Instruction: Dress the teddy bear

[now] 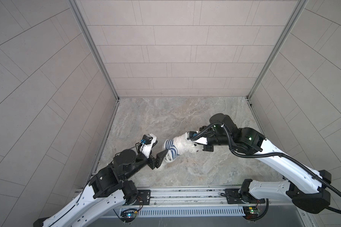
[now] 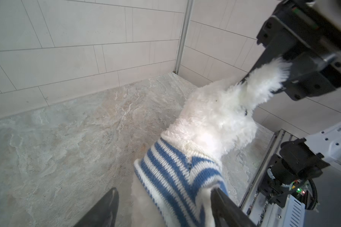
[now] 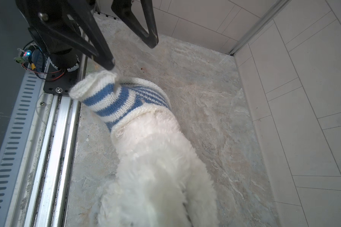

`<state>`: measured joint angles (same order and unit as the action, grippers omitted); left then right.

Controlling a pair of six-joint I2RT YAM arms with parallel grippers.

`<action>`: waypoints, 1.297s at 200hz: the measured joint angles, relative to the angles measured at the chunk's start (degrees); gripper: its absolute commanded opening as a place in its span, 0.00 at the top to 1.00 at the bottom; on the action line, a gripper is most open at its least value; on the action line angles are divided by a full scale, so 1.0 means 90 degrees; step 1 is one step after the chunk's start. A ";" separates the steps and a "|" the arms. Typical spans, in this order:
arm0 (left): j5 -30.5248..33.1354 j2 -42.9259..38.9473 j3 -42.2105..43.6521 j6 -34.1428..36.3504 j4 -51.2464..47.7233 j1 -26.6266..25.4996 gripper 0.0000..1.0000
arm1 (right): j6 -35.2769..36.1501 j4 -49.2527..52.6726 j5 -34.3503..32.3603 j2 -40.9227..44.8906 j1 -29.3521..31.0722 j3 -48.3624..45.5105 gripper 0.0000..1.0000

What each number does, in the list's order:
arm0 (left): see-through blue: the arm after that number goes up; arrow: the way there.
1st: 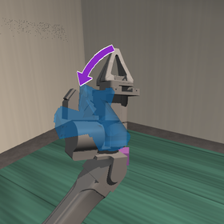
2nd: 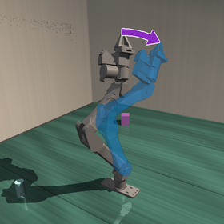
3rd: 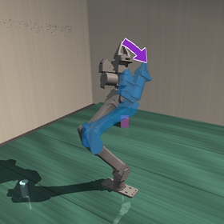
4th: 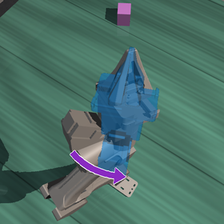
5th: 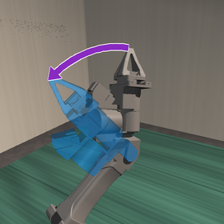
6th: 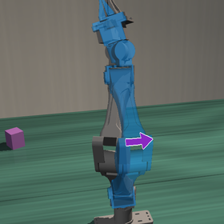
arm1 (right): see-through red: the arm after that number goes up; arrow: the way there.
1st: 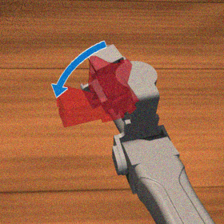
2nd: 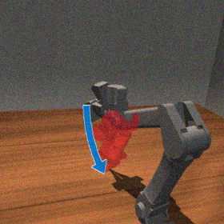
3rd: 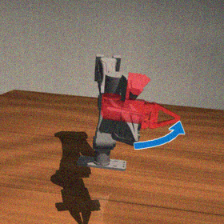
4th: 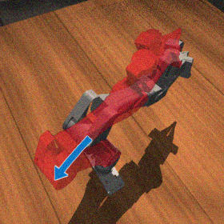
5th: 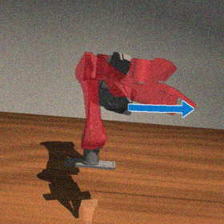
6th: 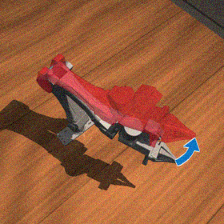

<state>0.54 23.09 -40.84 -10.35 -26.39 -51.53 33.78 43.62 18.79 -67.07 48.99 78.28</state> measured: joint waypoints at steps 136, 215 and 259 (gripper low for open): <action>-0.1596 0.0806 -0.0325 -0.0355 -0.0746 0.0000 0.92 | 0.0194 -0.0296 -0.0211 -0.0080 -0.0075 -0.0165 1.00; -0.1078 0.1328 -0.0323 -0.0459 -0.0420 0.0000 0.92 | -0.0051 -0.0301 -0.0321 -0.0080 -0.0075 -0.0165 1.00; -0.0952 0.1486 -0.0323 -0.0486 -0.0233 -0.0002 0.93 | -0.0199 -0.0299 -0.0430 -0.0080 -0.0075 -0.0165 1.00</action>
<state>-8.03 36.47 -43.75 -14.72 -28.49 -51.55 31.99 40.93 14.92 -67.79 48.31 76.79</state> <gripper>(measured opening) 0.078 0.093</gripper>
